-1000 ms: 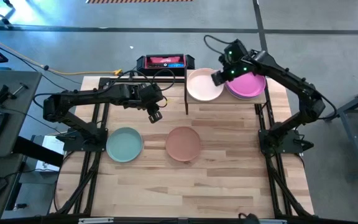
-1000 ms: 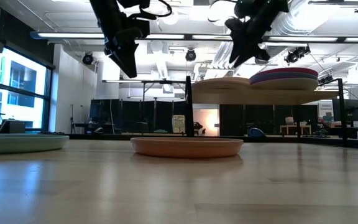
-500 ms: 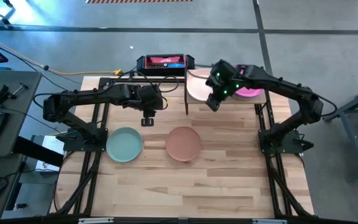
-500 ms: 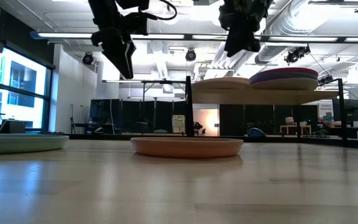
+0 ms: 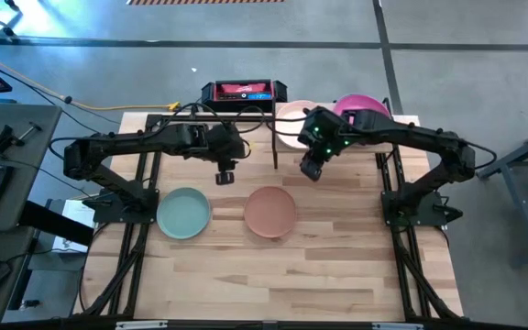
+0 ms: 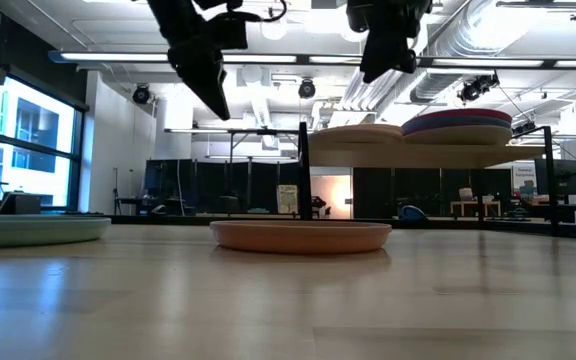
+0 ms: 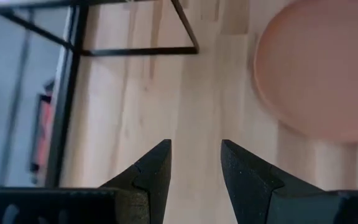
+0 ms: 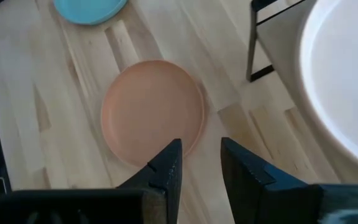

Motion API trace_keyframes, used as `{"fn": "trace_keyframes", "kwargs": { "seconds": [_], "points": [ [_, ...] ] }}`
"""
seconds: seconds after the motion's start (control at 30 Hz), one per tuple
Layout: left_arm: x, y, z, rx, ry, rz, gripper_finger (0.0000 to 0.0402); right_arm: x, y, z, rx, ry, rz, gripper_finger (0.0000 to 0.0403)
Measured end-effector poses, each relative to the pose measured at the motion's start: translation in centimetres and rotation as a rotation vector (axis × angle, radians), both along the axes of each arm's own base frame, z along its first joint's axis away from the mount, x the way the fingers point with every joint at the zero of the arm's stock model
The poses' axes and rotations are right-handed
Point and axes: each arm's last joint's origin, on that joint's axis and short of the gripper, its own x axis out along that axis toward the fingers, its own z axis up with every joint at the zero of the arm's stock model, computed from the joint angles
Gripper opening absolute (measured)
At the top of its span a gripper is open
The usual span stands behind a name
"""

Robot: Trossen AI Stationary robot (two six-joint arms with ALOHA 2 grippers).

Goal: Place and stack plates onto a shelf
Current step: Stack the light blue plate on top of the light orange plate on the shelf

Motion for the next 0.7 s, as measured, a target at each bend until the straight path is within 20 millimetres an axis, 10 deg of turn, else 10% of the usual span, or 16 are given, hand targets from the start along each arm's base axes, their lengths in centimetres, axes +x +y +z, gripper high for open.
{"fn": "trace_keyframes", "kwargs": {
  "seconds": [0.7],
  "points": [
    [-2.9, -3.3, -1.3, -0.360, 0.211, 0.557, 0.0129, 0.0, 0.4, -0.1, -0.067, 0.025, 0.009, 0.0090]
  ]
}}
